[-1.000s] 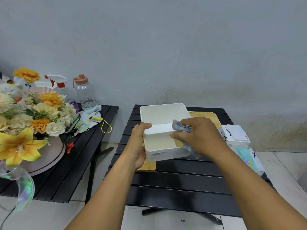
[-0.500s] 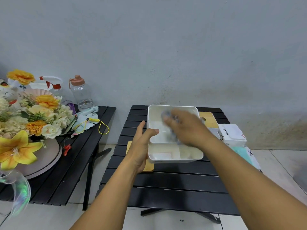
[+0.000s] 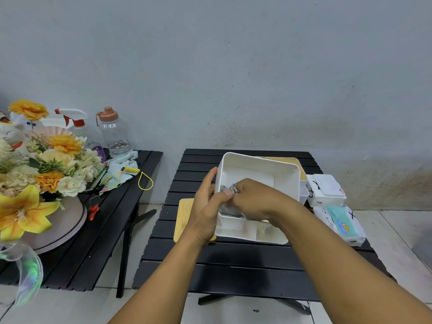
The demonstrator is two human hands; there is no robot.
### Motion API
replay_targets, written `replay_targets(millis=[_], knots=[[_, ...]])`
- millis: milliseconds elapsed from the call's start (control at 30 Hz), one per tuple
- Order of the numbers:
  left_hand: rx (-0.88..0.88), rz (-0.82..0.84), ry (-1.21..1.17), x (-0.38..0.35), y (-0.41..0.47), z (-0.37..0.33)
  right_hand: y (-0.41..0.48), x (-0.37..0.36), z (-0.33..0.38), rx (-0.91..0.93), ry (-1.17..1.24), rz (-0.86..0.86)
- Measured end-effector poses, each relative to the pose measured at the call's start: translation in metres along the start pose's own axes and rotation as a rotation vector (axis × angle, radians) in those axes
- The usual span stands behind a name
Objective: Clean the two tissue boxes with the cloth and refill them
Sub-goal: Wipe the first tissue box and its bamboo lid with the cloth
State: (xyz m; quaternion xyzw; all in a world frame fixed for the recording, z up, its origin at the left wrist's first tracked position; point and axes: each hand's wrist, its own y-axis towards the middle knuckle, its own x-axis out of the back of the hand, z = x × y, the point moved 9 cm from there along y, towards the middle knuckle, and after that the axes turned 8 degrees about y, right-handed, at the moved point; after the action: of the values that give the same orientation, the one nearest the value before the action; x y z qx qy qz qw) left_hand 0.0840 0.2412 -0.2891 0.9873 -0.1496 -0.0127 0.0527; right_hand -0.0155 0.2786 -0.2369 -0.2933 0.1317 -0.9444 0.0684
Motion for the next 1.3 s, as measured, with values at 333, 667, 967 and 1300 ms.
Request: replay_targets(millis=[333,667,967,1300], knots=[[-0.021,-0.028,-0.059,0.007,0.004,0.0,0.007,0.002,-0.004,-0.037,0.237,0.009],[-0.053,-0.017,-0.042,0.003,0.005,0.001,-0.009,-0.023,0.026,0.069,-0.15,0.19],[-0.081,-0.009,-0.147,0.007,0.002,-0.01,-0.018,-0.002,0.03,0.12,0.042,0.142],[-0.11,-0.013,0.003,0.018,0.008,-0.009,-0.006,0.009,0.003,-0.045,-0.578,-0.013]])
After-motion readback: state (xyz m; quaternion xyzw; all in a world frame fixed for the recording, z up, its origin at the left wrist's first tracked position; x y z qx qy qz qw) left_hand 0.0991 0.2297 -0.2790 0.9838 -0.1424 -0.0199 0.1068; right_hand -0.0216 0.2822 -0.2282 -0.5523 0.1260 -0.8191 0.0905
